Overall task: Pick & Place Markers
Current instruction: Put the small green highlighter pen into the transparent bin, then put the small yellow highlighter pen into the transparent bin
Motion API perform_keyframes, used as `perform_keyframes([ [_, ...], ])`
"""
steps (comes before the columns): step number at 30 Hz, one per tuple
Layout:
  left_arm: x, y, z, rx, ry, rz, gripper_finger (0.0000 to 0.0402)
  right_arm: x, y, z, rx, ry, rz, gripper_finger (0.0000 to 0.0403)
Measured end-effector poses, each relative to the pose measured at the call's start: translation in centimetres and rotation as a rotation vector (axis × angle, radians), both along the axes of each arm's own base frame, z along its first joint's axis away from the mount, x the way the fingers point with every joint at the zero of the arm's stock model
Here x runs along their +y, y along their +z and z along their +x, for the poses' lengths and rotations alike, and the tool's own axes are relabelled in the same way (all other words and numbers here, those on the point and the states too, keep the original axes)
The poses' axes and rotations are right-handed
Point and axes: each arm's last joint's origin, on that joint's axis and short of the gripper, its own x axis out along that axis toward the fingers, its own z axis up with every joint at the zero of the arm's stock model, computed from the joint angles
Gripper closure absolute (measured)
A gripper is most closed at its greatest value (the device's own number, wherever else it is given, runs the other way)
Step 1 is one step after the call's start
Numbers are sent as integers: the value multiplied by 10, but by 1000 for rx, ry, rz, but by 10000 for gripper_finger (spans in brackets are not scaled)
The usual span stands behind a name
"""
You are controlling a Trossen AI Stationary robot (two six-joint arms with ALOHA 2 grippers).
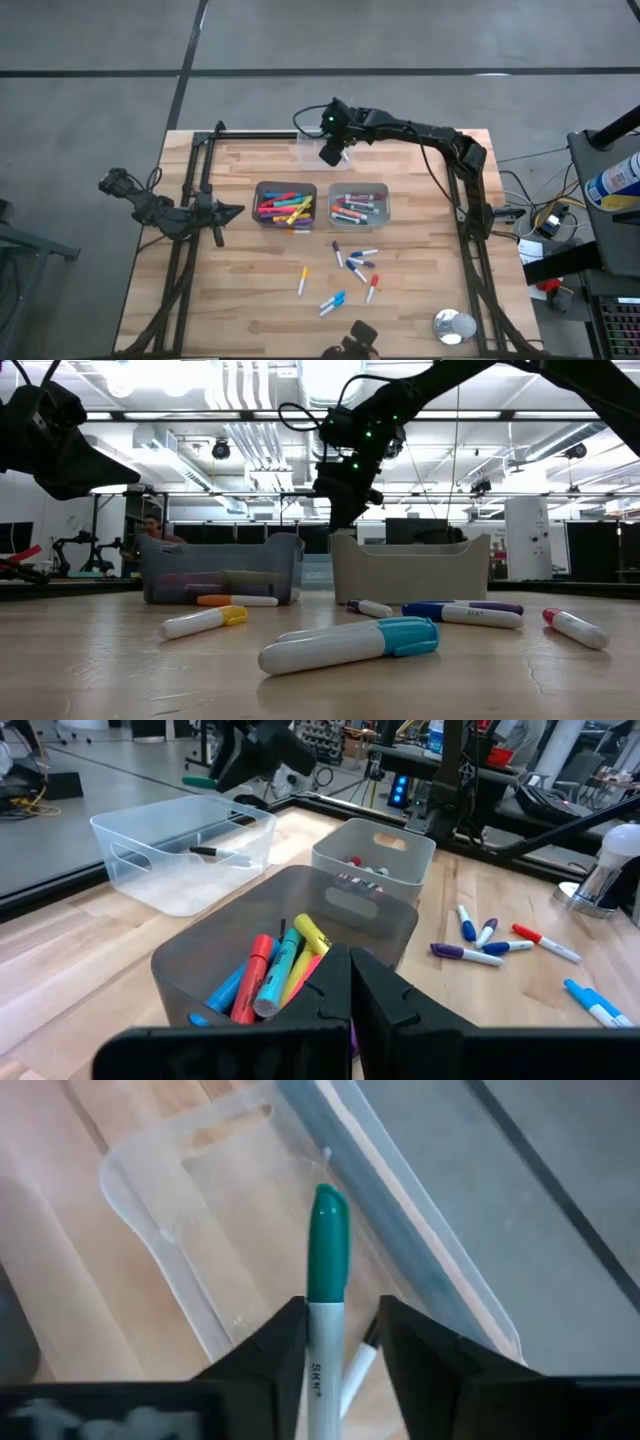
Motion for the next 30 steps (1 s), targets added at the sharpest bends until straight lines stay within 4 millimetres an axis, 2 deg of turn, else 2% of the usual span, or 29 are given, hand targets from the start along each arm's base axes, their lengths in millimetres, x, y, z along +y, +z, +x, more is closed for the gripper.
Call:
perform_keyframes([
  [7, 0, 0, 0, 2, 0, 2, 401, 0, 1, 2, -21, -2, -8, 232],
  [12, 0, 0, 0, 3, -2, 1, 401, 0, 1, 2, -18, 3, -10, 222],
  [16, -1, 0, 0, 9, -43, -9, 401, 10, 1, 7, -32, 58, 19, 227],
  [22, -6, -1, 1, 35, -191, -28, 401, 46, -1, 21, -19, 180, 81, 243],
  [30, -10, -2, 2, 58, -329, -53, 401, 120, -5, 38, 66, 366, 100, 261],
])
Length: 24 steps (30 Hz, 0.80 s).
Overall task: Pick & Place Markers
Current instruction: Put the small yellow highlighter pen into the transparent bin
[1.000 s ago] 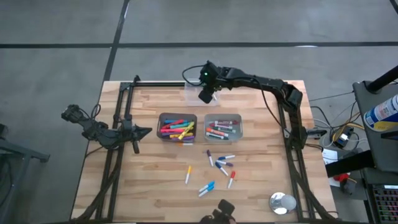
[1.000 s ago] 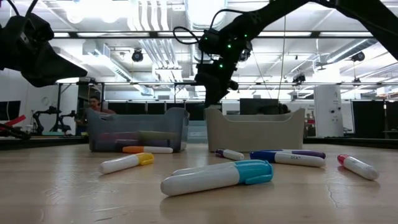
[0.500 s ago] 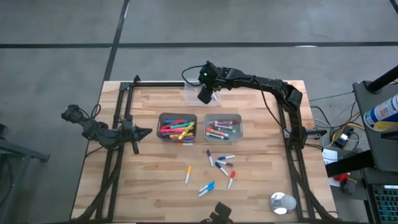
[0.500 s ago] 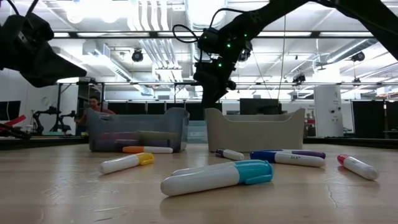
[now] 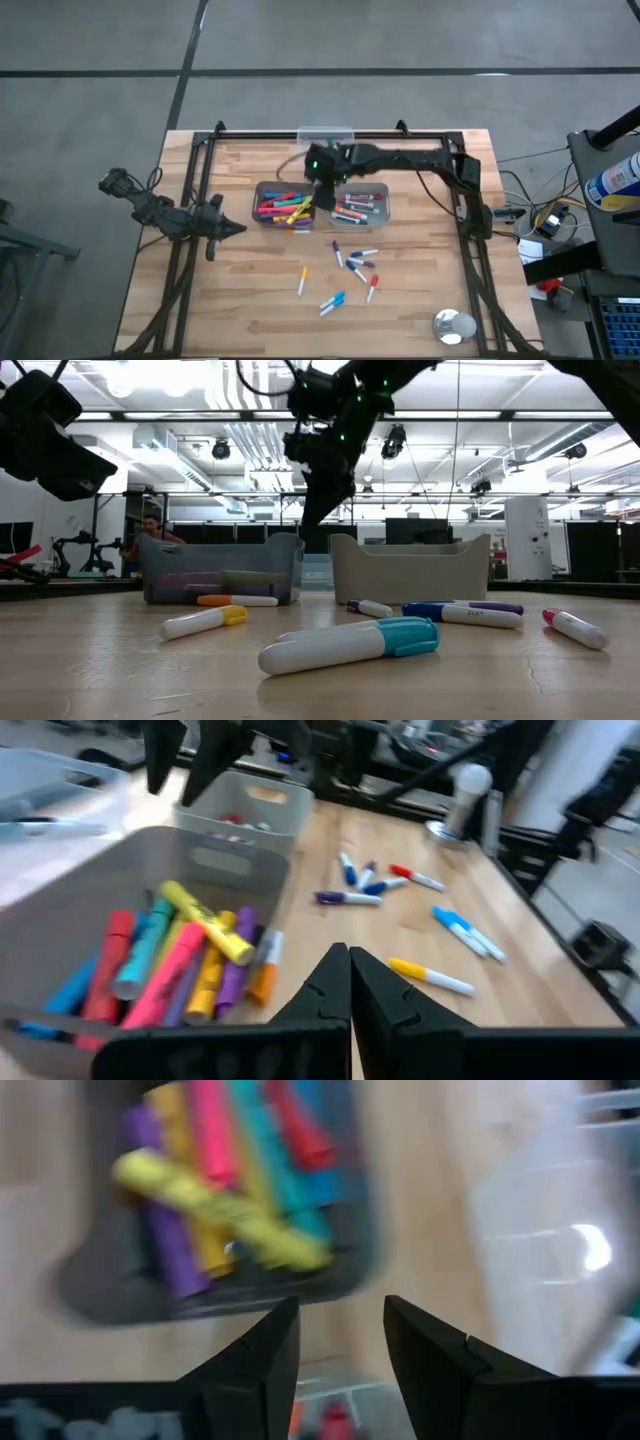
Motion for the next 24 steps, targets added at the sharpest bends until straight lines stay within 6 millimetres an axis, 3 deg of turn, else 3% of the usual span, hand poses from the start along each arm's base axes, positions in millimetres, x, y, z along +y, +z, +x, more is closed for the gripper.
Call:
perform_keyframes([
  [12, -7, 0, 0, 16, -228, -5, 401, 143, 0, 9, -8, 403, 22, 262],
  [19, -7, 1, 0, 9, -241, -9, 401, 202, -5, 2, -11, 453, 63, 272],
  [24, -7, 2, 0, 6, -239, -15, 401, 230, -20, -1, 30, 473, 81, 279],
])
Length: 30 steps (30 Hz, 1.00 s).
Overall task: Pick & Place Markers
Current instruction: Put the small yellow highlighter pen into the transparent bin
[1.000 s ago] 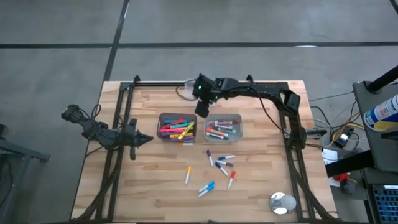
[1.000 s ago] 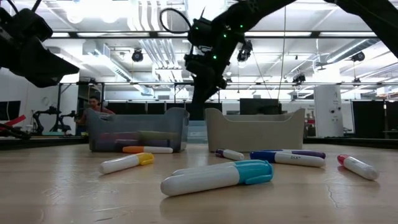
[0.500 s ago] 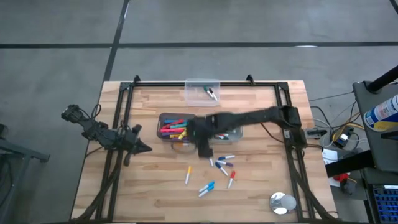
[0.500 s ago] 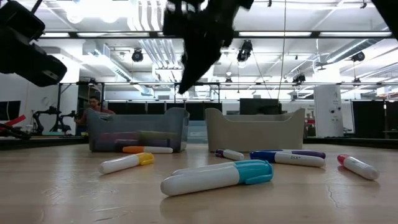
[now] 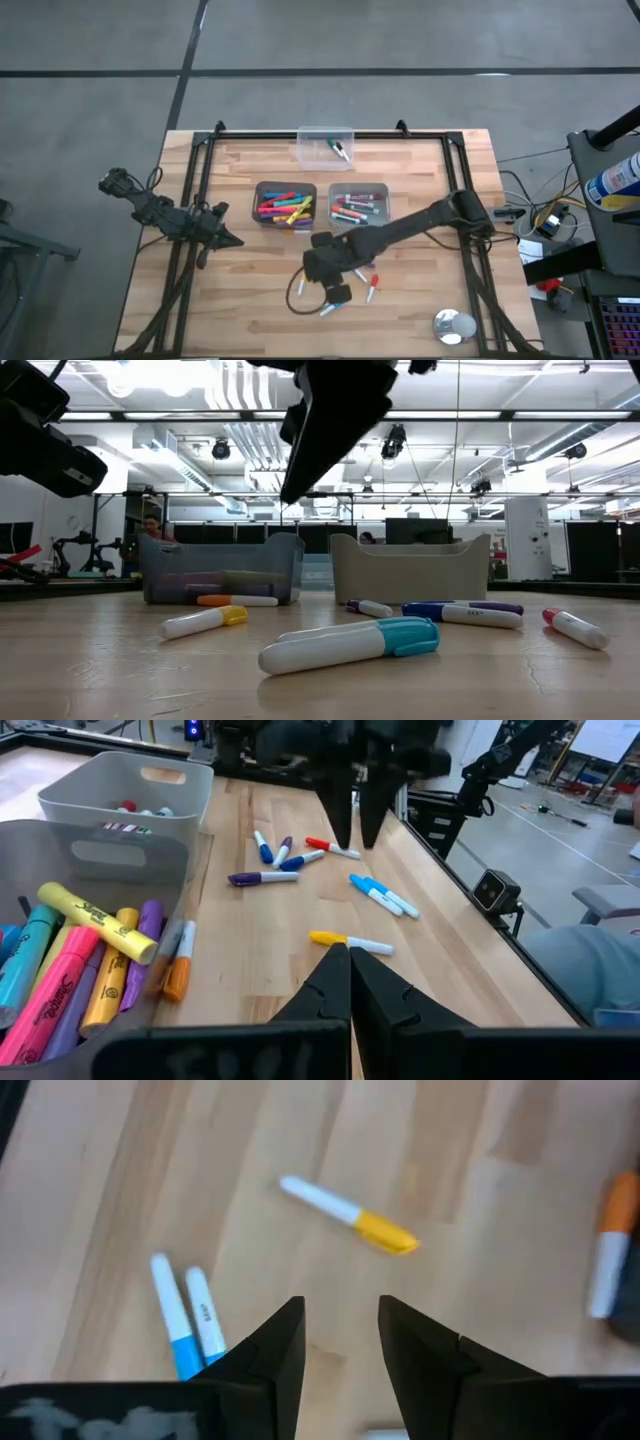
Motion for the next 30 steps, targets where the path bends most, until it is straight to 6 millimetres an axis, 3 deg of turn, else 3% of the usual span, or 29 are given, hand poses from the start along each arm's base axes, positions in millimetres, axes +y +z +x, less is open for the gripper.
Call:
perform_keyframes([
  [7, 0, -1, 0, 1, 1, -2, 401, 26, -28, -2, 75, -5, 6, 287],
  [16, 0, -2, 1, 8, 9, -25, 401, 45, -35, -11, 106, 40, 44, 299],
  [30, 0, -3, 1, 12, 7, -21, 401, 45, -74, -25, 147, 34, 30, 302],
])
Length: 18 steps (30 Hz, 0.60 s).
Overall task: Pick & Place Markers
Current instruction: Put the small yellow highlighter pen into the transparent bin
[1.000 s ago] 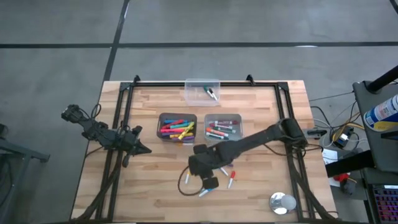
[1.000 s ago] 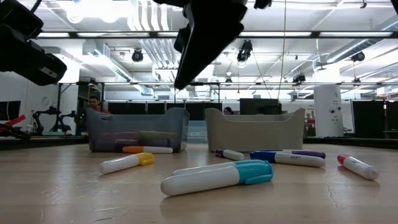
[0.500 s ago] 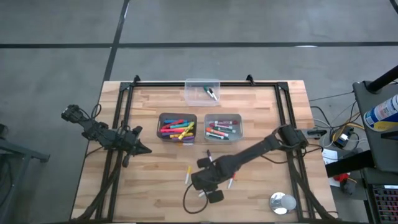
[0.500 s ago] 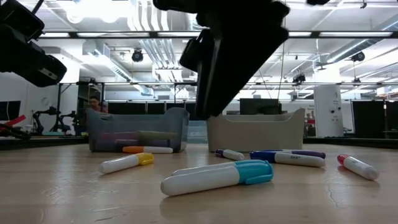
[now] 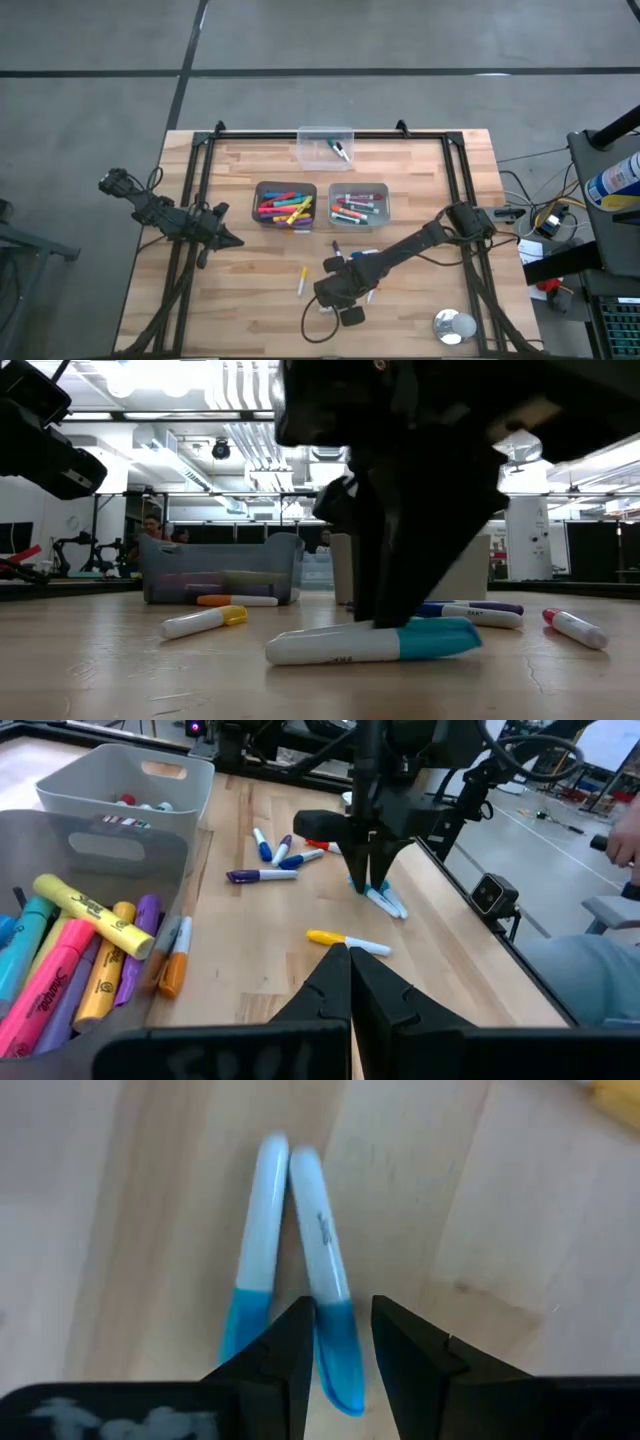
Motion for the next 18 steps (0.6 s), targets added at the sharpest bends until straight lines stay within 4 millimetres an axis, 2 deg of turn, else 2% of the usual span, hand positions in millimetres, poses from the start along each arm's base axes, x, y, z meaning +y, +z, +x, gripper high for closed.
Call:
perform_keyframes([
  [7, 0, 0, 0, -2, -4, 13, 401, -4, -10, -5, -10, -27, -47, 315],
  [11, 0, 0, 0, 2, 1, -1, 401, -5, -15, -7, -19, -74, -28, 343],
  [15, 0, 0, 0, 3, 1, -2, 401, -5, -14, -4, -47, -95, -21, 373],
  [18, 0, 0, 0, 3, 2, -4, 401, -7, -10, 1, -56, -122, -21, 374],
])
